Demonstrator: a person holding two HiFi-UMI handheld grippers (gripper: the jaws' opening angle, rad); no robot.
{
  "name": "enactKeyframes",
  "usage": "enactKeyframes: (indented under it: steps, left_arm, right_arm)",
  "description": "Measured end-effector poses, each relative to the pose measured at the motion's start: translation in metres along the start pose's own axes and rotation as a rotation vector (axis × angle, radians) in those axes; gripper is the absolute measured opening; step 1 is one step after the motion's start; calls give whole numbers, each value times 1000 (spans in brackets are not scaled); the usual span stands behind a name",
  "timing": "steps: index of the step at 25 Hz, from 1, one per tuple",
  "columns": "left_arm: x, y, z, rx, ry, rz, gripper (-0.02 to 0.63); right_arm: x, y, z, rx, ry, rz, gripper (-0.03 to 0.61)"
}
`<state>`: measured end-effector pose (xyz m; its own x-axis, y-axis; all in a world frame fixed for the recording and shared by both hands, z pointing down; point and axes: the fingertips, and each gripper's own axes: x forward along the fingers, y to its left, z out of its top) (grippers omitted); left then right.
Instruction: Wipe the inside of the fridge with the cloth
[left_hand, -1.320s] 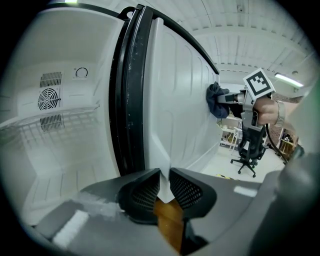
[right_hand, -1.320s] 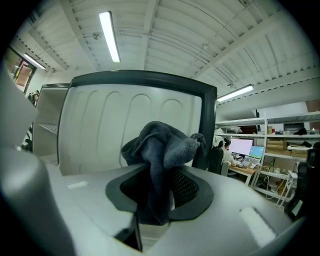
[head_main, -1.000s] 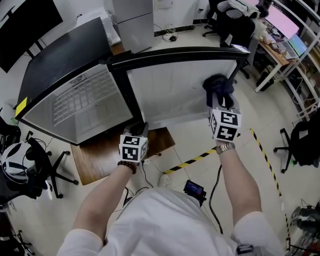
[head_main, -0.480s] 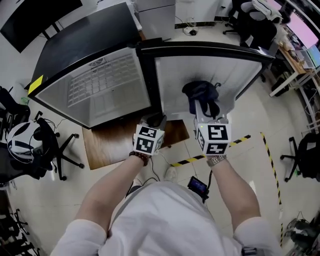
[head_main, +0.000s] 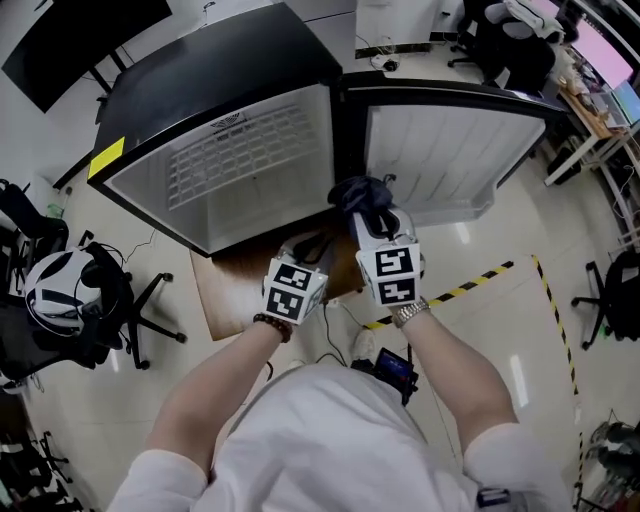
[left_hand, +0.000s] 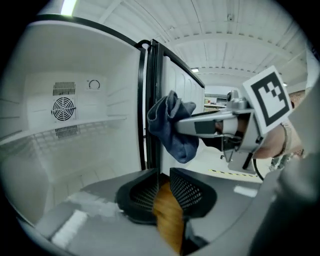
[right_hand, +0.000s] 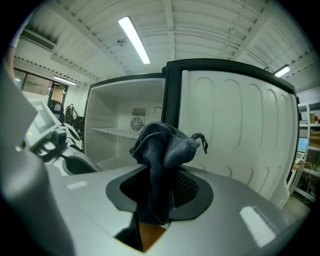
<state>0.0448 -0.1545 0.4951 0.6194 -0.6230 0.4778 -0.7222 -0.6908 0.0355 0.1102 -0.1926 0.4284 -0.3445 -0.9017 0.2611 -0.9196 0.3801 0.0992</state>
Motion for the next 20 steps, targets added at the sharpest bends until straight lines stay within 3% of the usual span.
enactKeyframes:
  steps: [7,20]
  left_arm:
    - [-37,22,-26,-14,16,7,71]
    - [-28,11,-27,-94,11,116,71]
  right_arm:
    - [18,11,-7,2,24,-76,114]
    - [20,-13,-13,-5,-1,-58,114]
